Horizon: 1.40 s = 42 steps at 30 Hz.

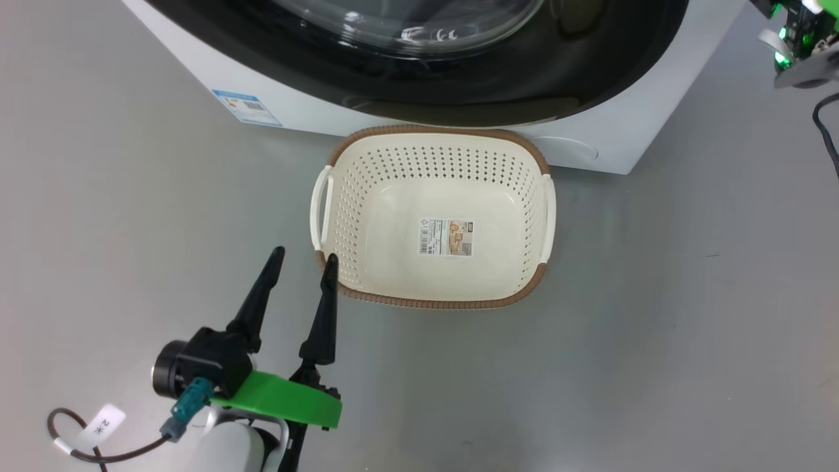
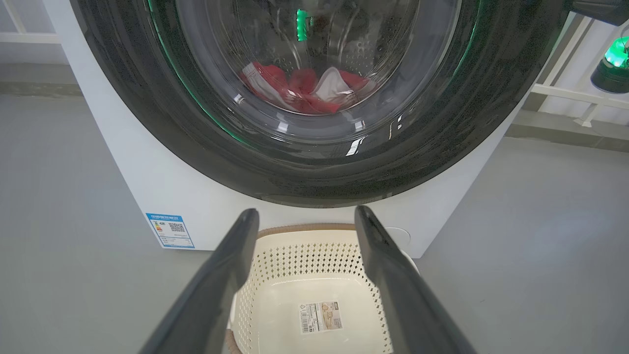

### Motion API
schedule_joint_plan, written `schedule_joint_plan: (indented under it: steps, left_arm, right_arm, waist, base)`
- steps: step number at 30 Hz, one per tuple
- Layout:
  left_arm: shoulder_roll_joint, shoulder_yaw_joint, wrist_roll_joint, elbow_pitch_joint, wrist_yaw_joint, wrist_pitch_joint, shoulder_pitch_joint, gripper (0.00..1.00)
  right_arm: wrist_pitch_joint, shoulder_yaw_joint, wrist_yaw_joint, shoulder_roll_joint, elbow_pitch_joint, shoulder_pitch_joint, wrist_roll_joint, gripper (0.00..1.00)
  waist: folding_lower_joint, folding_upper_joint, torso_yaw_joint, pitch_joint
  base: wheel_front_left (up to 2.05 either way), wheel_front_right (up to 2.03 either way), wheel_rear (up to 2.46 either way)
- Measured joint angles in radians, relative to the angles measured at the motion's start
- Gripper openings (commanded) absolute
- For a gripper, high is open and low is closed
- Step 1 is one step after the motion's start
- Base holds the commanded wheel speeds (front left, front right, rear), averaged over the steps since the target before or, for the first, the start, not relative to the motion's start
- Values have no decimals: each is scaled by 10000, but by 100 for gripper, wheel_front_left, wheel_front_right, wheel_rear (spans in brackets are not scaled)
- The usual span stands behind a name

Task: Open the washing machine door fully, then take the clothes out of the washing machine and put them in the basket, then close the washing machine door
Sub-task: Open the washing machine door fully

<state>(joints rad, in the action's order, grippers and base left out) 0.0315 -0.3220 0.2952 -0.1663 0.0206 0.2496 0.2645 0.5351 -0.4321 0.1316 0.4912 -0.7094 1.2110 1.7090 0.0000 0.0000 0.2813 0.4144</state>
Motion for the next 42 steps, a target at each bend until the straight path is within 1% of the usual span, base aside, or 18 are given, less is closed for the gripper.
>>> schedule_joint_plan:
  steps: [7,12,17,22,31,36,42]
  left_arm:
    - [0,-180,198,86,-77,0,112,100]
    - [0,-253,207,69,-88,0,115,100]
    - [0,-259,207,36,-127,0,117,100]
    - [0,-222,207,-38,-165,0,109,100]
    - [2,-140,186,-188,-163,0,-143,100]
    - [4,-128,127,-240,-157,0,-410,100]
    - [8,-81,54,-272,-148,0,-714,100]
  right_arm:
    - [445,226,-27,-211,-372,401,17,0]
    - [815,236,-27,-247,-359,400,42,0]
    - [1177,201,-27,-253,-79,268,40,0]
    - [1455,148,-27,-336,408,-377,-17,0]
    - [1918,-59,-27,-754,1601,-1741,-94,0]
    - [2148,-188,-27,-882,2339,-2485,-295,0]
    - [2320,-374,-27,-1016,2940,-3254,-372,0]
  waist:
    - [0,0,179,127]
    - [0,0,209,96]
    - [0,0,213,-18]
    - [0,0,173,-275]
    - [0,0,149,-881]
    - [0,-1,201,-1214]
    - [0,0,339,-1599]
  base:
    - [0,0,0]
    - [0,0,0]
    - [0,0,0]
    - [0,0,0]
    - [0,0,0]
    - [0,0,0]
    - [0,0,0]
